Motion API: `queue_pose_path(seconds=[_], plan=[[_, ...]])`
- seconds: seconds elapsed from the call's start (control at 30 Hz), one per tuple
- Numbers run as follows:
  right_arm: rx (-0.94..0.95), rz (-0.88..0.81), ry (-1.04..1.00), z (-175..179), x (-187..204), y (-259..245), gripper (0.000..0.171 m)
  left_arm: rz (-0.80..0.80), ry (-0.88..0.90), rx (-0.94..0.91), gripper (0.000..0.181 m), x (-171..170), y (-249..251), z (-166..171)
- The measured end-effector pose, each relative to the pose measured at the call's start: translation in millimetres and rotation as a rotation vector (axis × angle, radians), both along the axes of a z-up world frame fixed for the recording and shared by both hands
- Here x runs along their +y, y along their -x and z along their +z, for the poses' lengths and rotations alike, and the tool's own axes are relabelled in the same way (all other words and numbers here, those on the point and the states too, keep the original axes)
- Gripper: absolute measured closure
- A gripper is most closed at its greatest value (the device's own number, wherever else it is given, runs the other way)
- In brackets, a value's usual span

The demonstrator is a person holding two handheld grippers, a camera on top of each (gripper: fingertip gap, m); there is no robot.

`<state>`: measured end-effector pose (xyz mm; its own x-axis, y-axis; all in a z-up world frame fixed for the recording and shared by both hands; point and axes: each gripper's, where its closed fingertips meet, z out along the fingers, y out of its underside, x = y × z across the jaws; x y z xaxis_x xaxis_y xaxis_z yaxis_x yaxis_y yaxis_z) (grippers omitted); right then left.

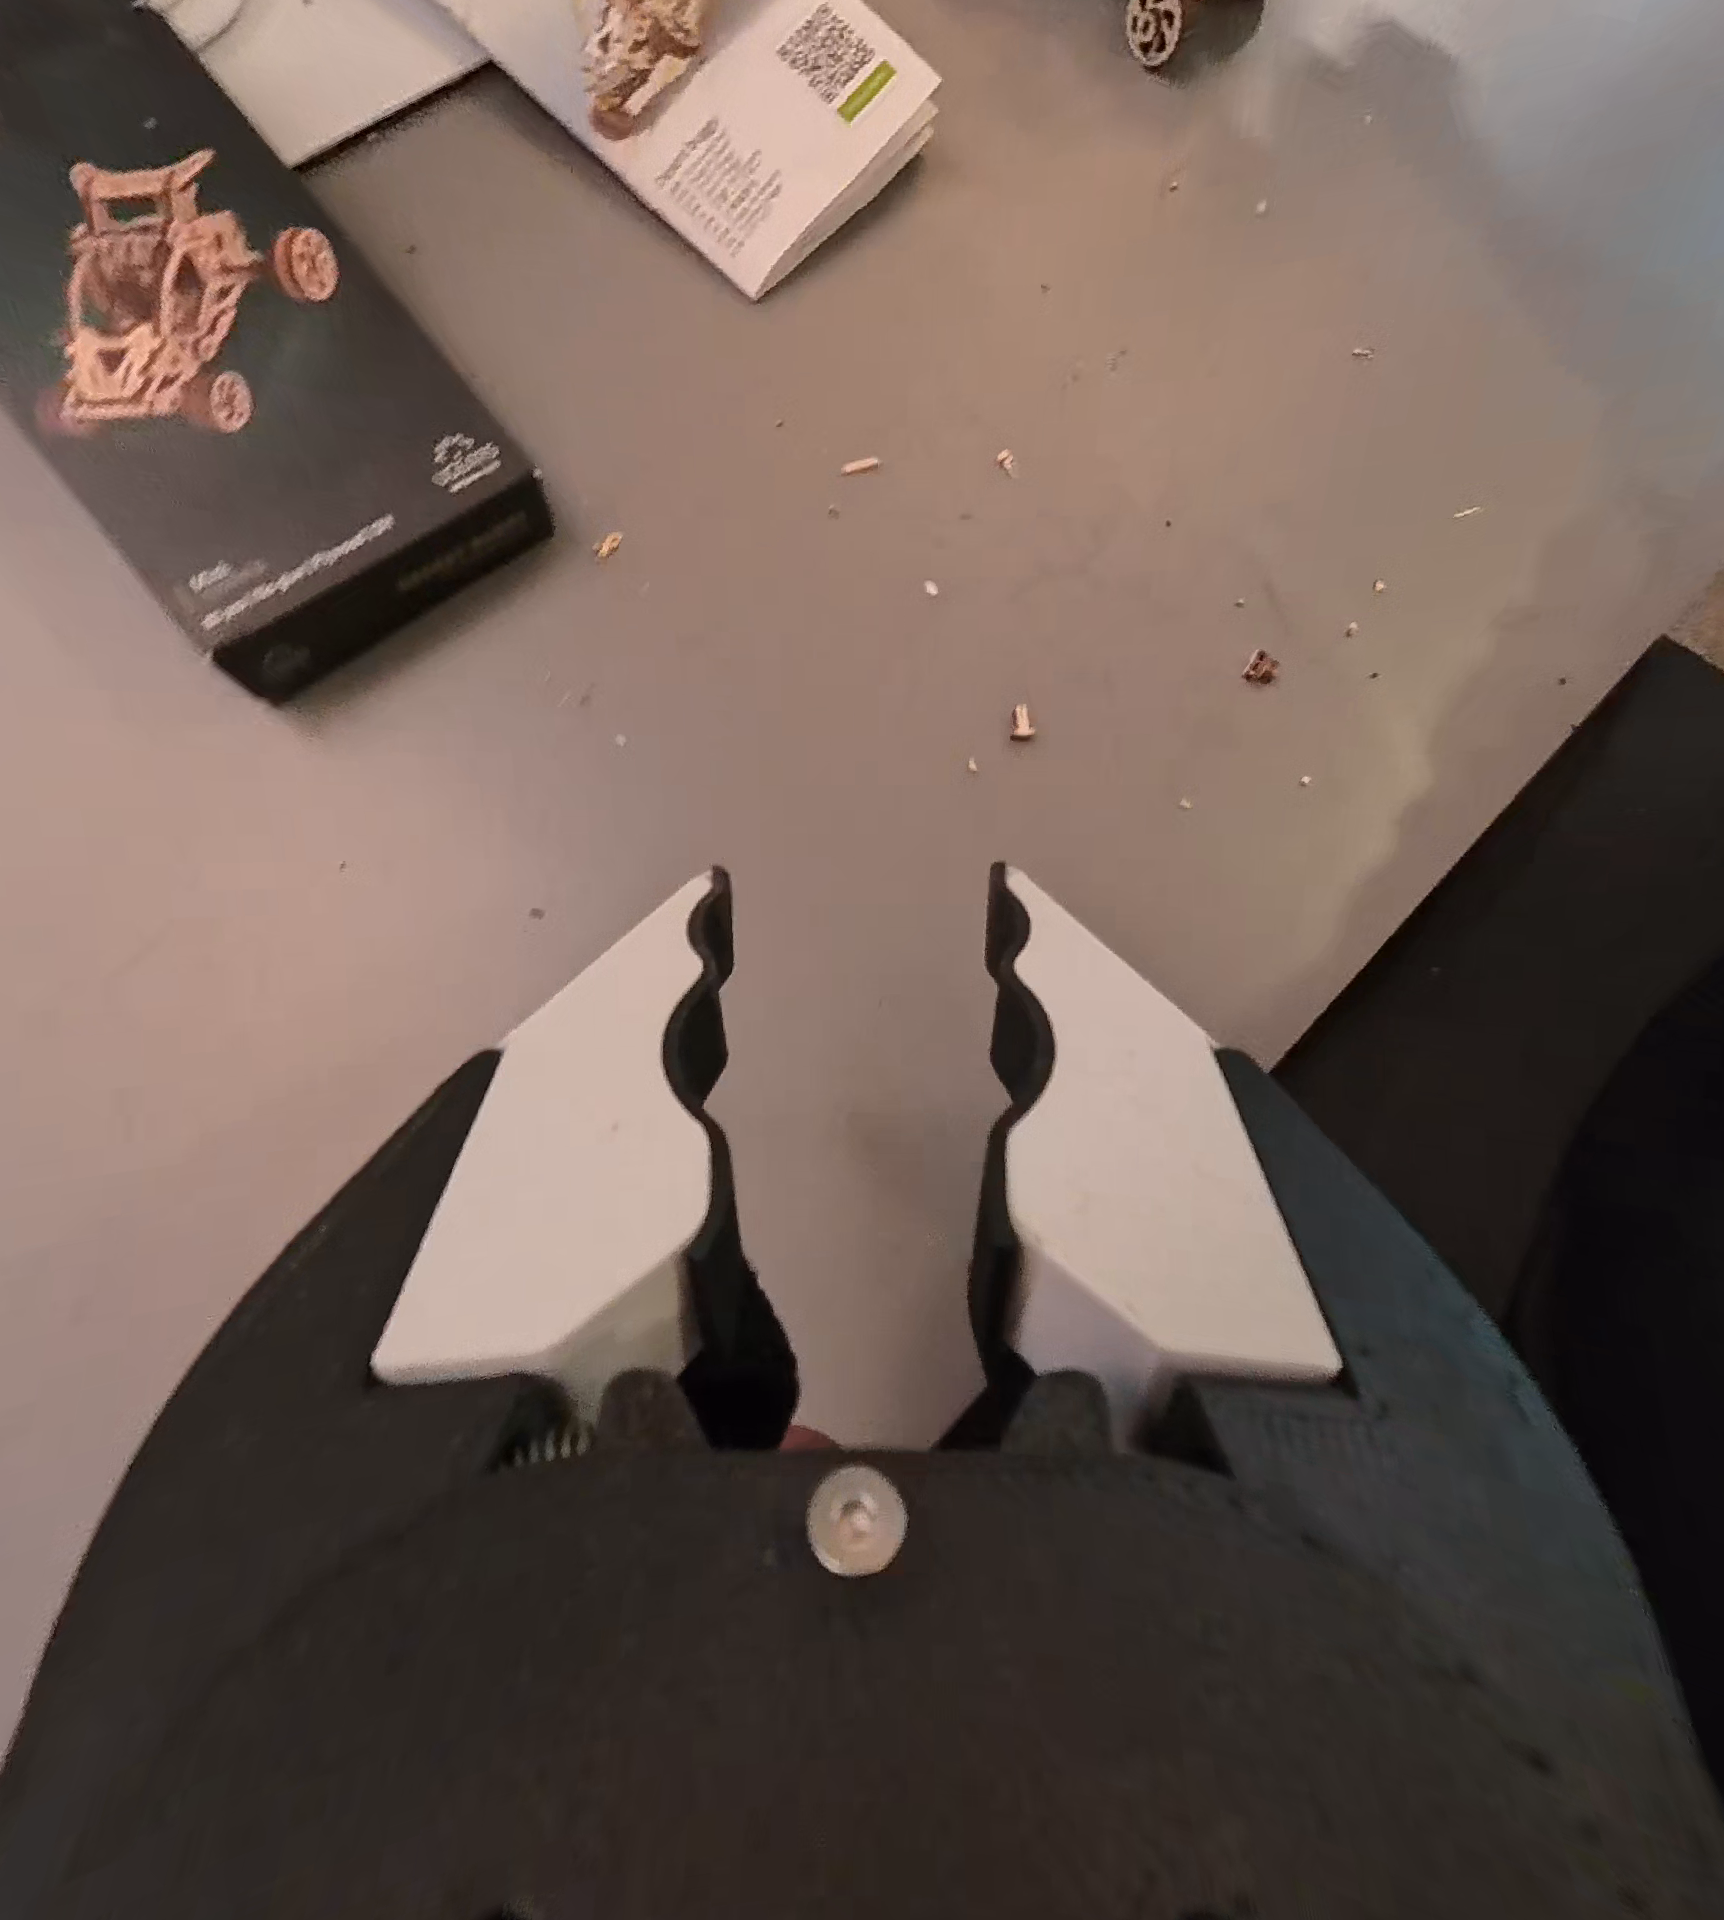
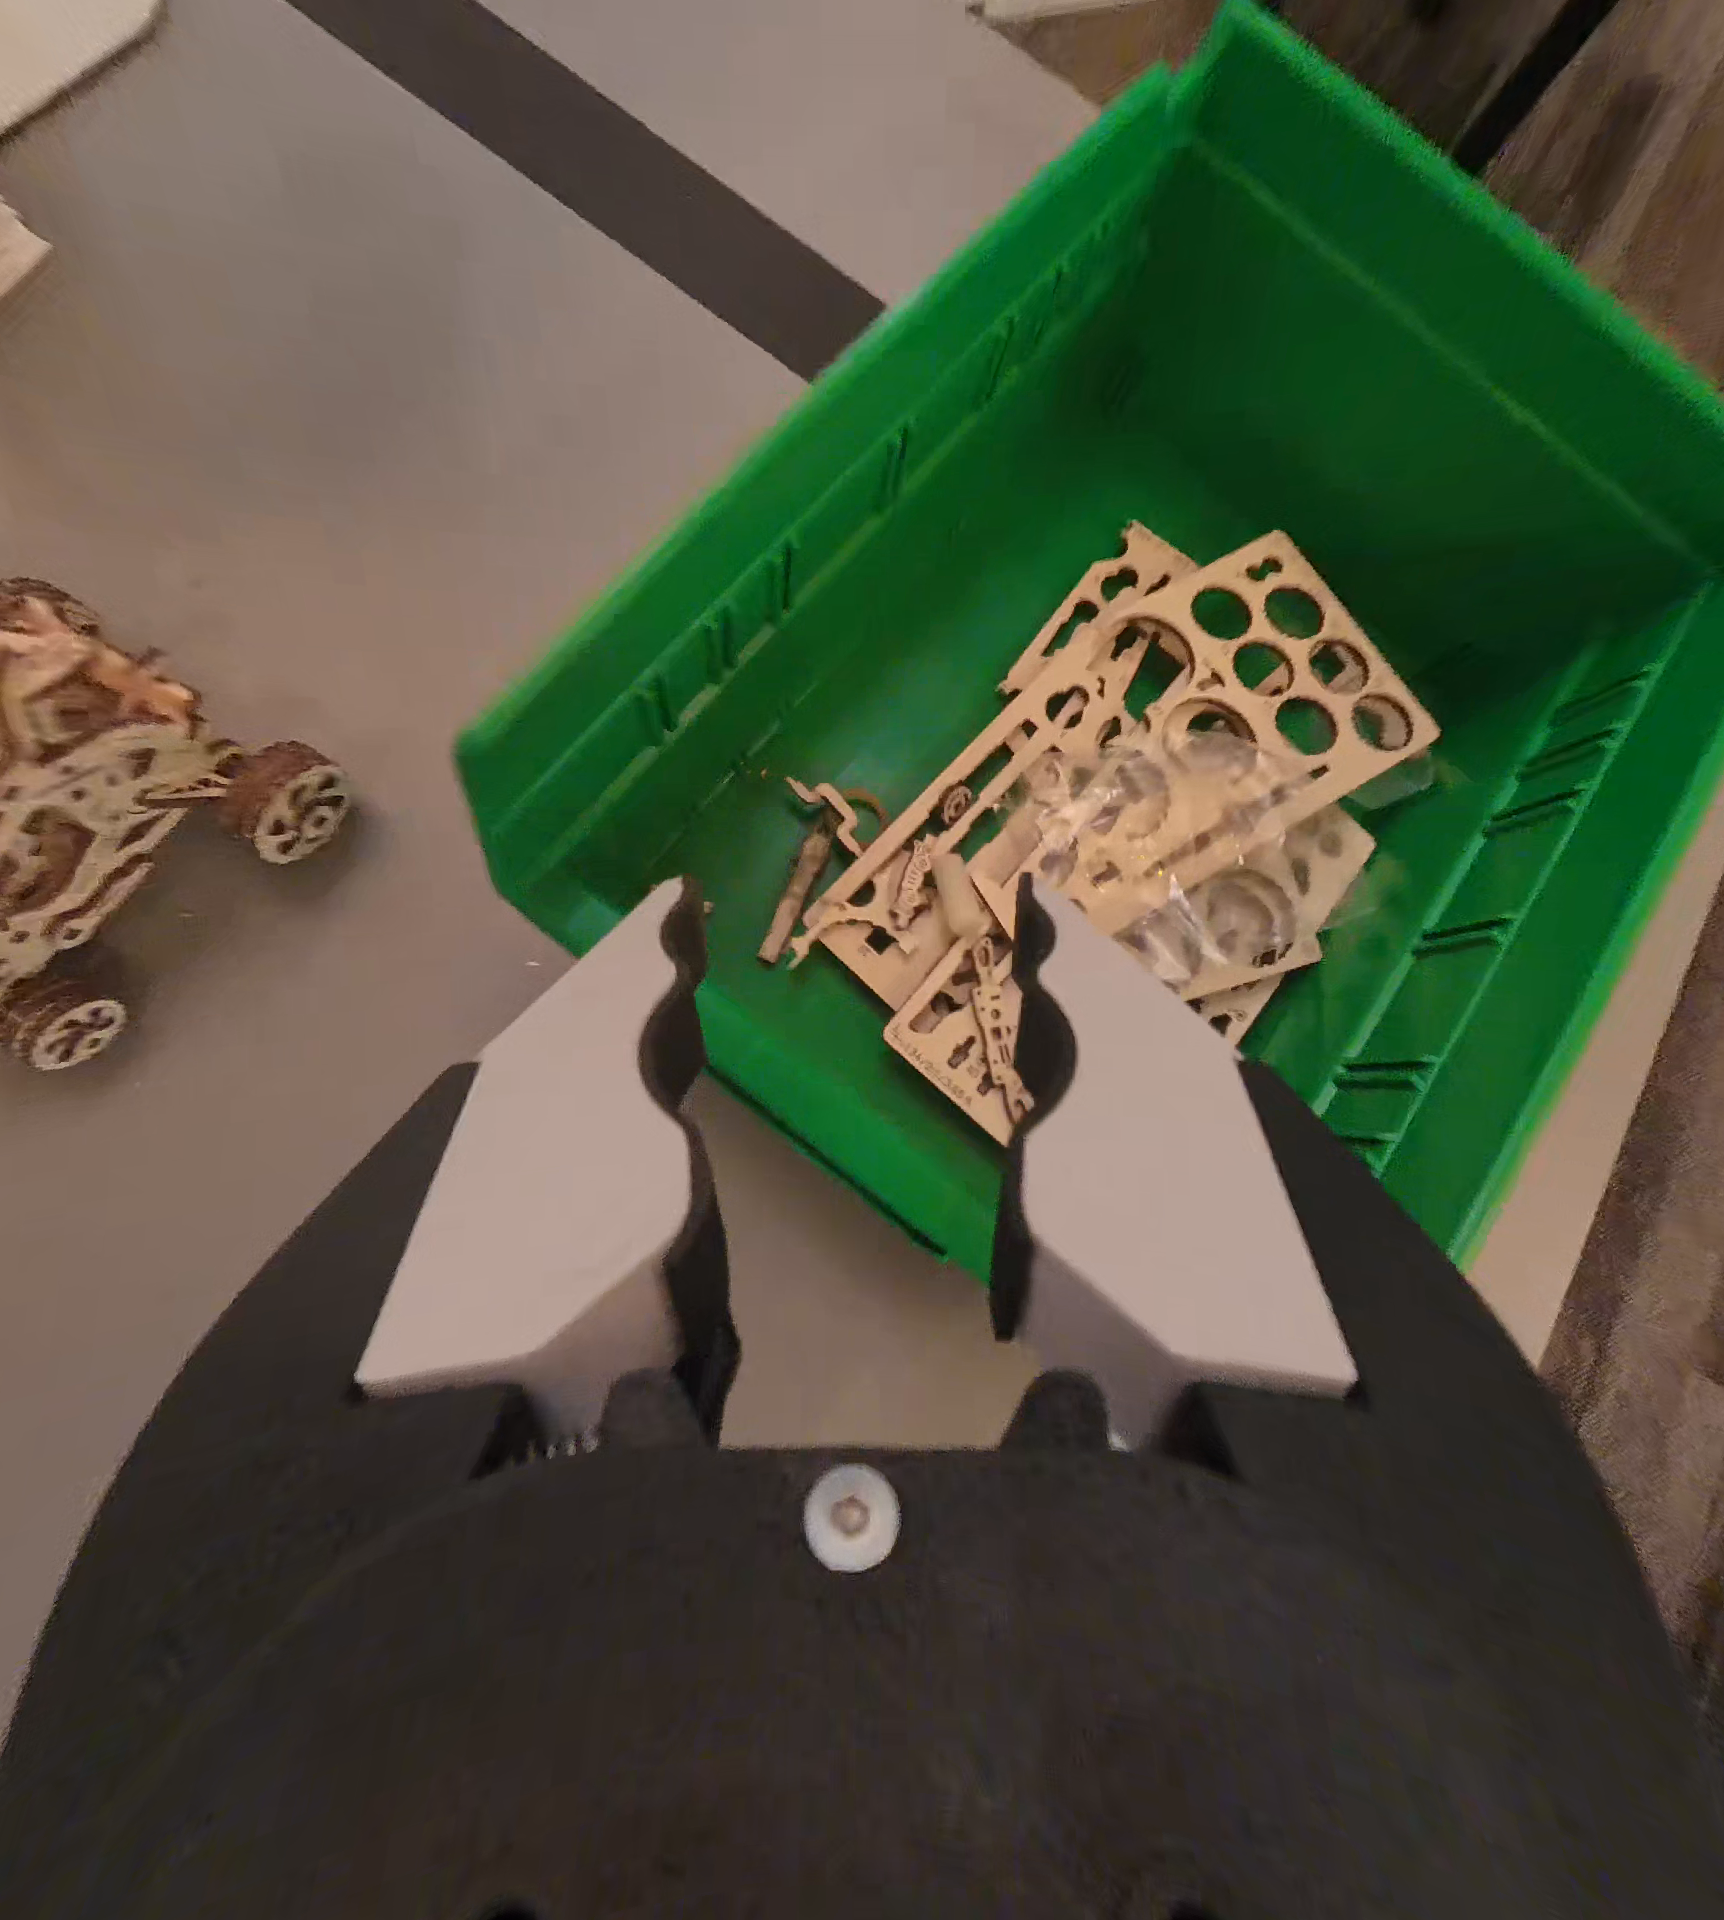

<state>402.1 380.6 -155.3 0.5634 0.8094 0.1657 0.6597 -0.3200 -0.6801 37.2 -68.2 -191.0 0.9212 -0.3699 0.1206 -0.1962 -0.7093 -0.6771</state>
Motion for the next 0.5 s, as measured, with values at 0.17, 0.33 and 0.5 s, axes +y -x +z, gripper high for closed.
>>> queue_pose_path(seconds=[0.17,0.33,0.5], plan=[[0.093,0.356,-0.016,25,-131,73,0.128,0.080,0.029,-0.029,0.133,-24,17,-6],[0.055,0.863,0.145,-22,-324,172,0.133,0.102,0.050,-0.008,0.133,-32,26,-15],[-0.127,1.115,0.175,-89,-406,206,0.146,0.080,0.026,0.007,0.132,-37,25,-8]])
